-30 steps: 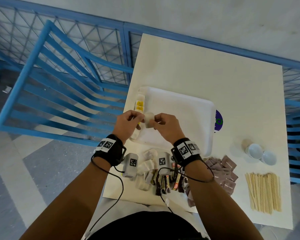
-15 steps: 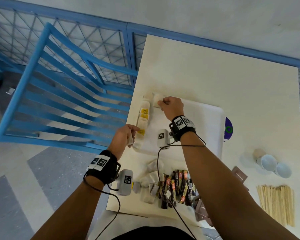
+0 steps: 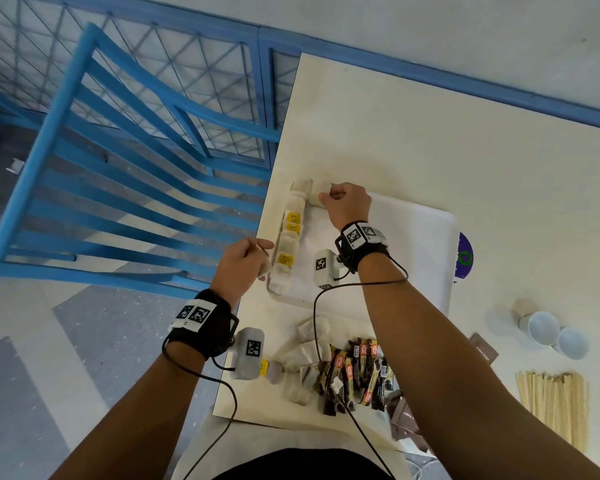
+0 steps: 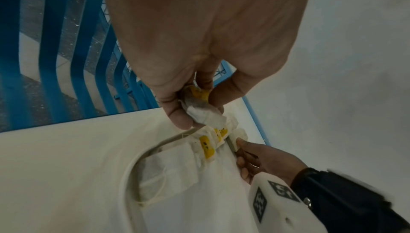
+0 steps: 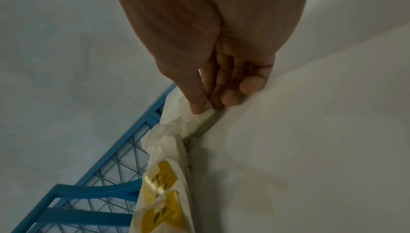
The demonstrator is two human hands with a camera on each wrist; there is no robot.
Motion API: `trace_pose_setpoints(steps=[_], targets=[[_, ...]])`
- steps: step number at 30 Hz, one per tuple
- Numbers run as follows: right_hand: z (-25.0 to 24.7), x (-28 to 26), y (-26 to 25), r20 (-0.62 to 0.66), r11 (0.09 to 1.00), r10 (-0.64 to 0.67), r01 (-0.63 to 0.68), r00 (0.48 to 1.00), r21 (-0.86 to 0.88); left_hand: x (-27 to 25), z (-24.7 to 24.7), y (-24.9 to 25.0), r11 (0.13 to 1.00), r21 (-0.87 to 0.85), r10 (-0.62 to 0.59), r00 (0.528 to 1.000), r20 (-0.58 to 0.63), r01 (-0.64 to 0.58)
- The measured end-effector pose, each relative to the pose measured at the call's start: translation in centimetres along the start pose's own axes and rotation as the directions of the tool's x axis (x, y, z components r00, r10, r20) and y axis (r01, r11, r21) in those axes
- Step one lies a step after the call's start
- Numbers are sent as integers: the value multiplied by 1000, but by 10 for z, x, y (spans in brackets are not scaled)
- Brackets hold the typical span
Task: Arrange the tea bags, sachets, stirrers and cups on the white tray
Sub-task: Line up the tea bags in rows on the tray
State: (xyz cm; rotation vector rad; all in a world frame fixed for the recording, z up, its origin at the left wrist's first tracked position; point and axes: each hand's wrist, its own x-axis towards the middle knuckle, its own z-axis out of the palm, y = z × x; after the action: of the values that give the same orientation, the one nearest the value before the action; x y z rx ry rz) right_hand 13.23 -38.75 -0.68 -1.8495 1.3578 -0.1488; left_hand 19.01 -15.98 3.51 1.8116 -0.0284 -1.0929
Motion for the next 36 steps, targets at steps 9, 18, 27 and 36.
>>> trace_pose_setpoints(steps=[9, 18, 27, 36], targets=[[-17, -32, 4, -51, 997, 1, 3, 999, 77, 10, 0, -8, 993, -104, 47, 999, -24, -50], [-13, -109, -3, 378, 969, -239, 196, 894, 149, 1, 13, 6, 971, -209, 106, 993, -45, -113], [-14, -116, -1, 253, 961, -212, 154, 944, 231, -8, 16, -1, 971, -219, 99, 995, -13, -100], [-21, -91, -7, 270, 976, -188, 149, 944, 160, -4, 12, -1, 987, -102, 121, 993, -12, -121]])
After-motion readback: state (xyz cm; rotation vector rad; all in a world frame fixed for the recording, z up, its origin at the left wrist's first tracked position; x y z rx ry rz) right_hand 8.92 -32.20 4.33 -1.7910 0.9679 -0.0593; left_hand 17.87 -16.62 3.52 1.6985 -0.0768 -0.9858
